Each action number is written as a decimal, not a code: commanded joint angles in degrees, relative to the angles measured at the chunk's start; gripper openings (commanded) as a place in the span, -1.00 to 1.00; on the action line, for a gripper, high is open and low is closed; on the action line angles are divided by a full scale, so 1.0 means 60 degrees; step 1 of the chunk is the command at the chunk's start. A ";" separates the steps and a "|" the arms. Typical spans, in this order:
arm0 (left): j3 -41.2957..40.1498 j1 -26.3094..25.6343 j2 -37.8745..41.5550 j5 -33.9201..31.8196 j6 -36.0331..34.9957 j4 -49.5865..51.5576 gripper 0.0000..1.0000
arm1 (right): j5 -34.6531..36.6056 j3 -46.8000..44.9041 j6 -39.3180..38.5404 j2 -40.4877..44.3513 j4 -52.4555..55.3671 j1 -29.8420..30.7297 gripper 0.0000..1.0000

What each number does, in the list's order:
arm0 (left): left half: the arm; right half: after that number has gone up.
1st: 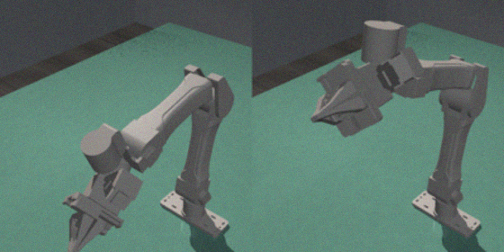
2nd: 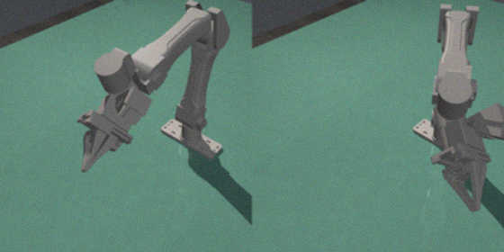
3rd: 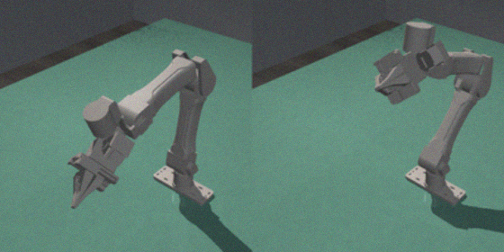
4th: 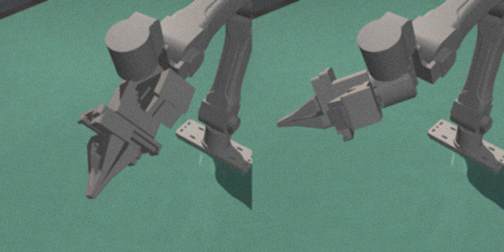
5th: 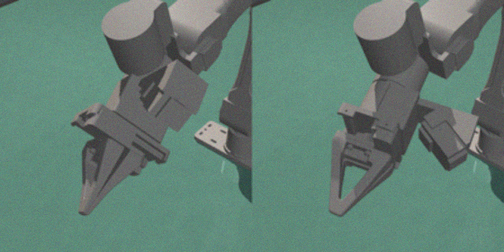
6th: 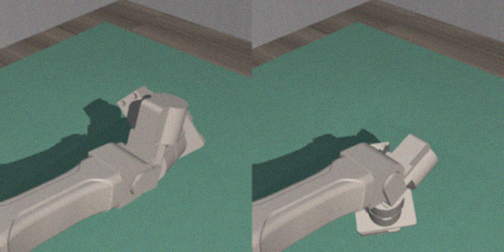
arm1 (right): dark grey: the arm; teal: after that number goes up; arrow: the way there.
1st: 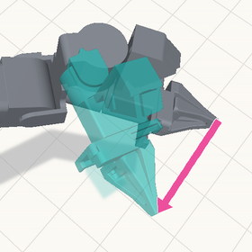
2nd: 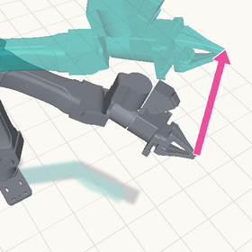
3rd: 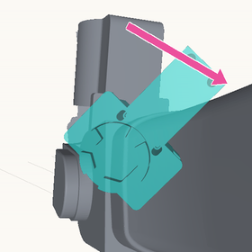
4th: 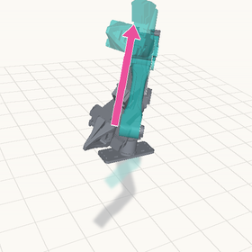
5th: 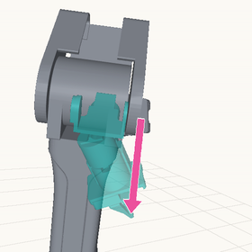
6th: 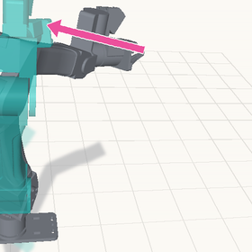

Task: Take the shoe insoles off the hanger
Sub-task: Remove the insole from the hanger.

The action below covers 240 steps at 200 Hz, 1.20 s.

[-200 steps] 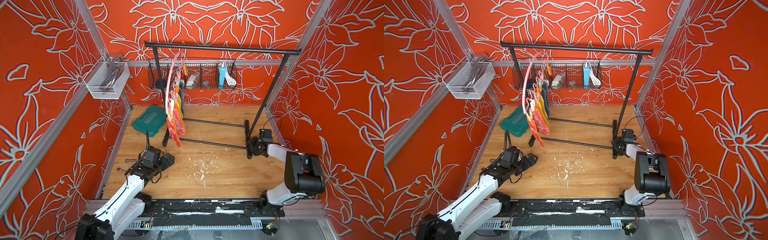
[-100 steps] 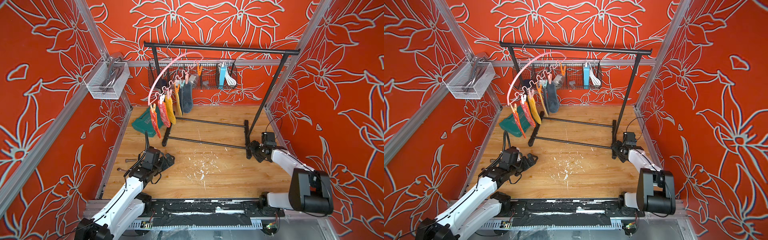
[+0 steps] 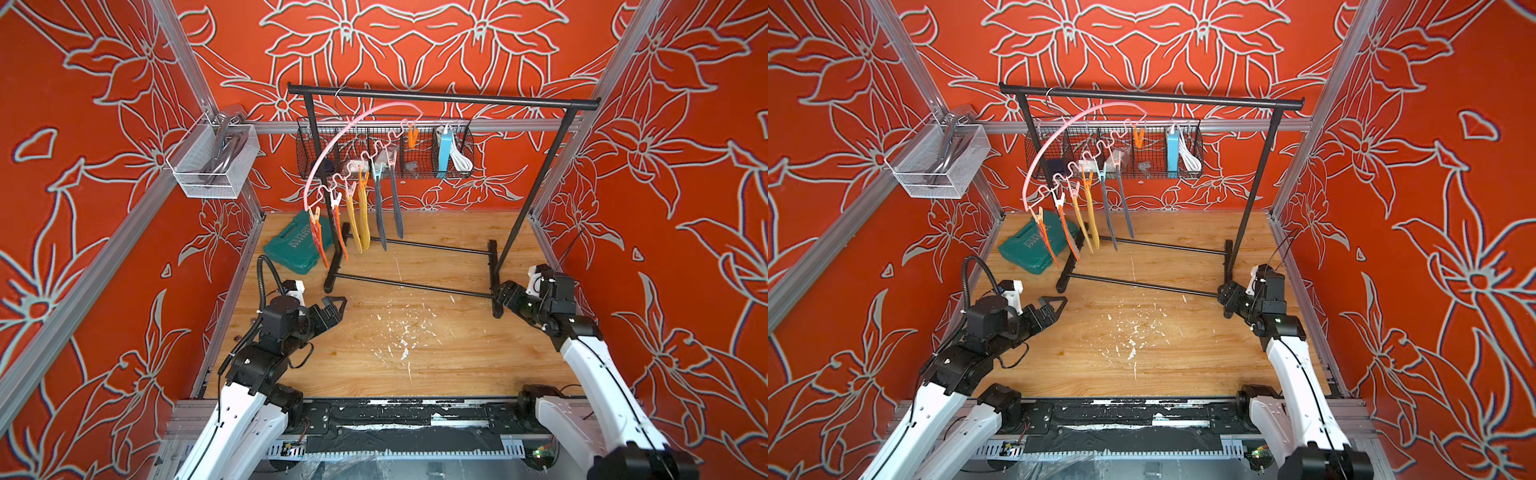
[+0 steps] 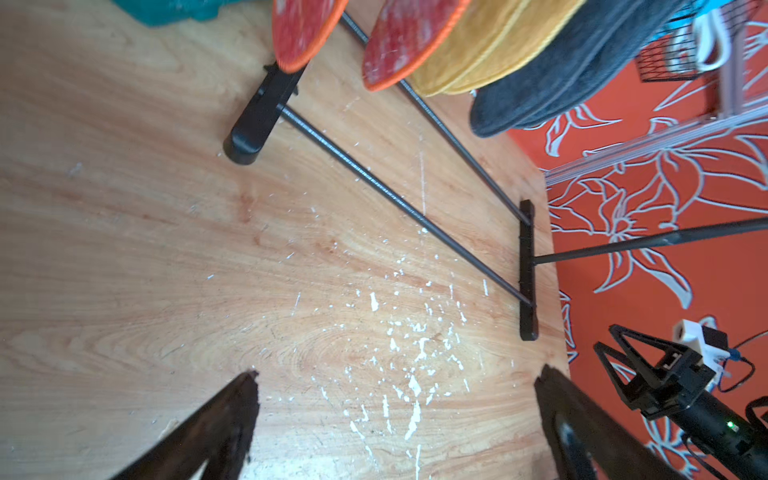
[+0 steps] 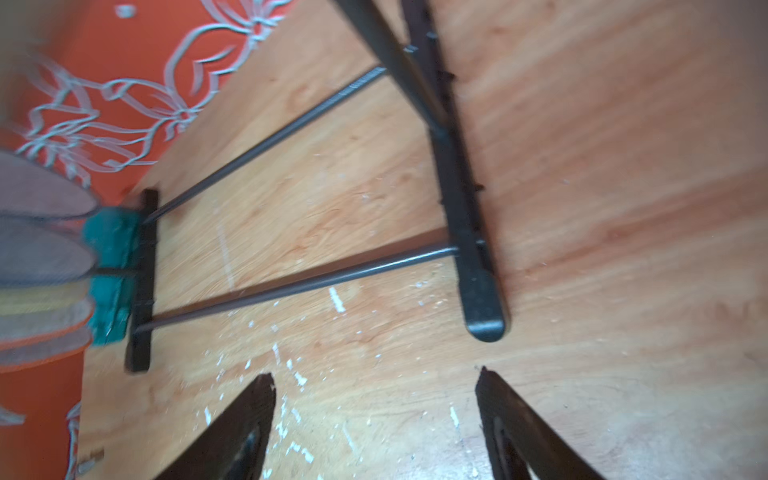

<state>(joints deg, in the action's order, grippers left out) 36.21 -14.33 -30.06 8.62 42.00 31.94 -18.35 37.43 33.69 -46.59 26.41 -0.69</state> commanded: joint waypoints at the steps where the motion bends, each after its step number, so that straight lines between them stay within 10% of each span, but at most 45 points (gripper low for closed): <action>1: 0.0663 -0.0044 0.0140 -0.0453 -0.0665 0.0600 0.96 | -0.0542 -0.0126 -0.0918 0.0584 0.0316 0.0258 0.59; 53: 0.2270 -0.0044 -0.0810 -0.0981 -0.1904 0.1439 0.96 | -0.2065 -0.0476 -0.1770 0.1257 -0.1158 0.1239 0.53; 131: 0.2451 0.0297 -0.0981 -0.1534 -0.2013 0.2250 0.96 | -0.0983 -0.1541 -0.3380 0.1912 -0.6033 0.4178 0.50; 240: 0.2117 0.4945 -0.2907 0.3824 -0.1245 0.1487 0.96 | 0.0366 0.0761 -0.6118 -0.3484 -0.9236 0.8447 0.65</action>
<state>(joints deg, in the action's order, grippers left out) 50.72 11.86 -45.95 22.41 31.44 43.90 -18.96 36.67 0.38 -61.58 -21.67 47.24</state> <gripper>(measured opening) 0.982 0.820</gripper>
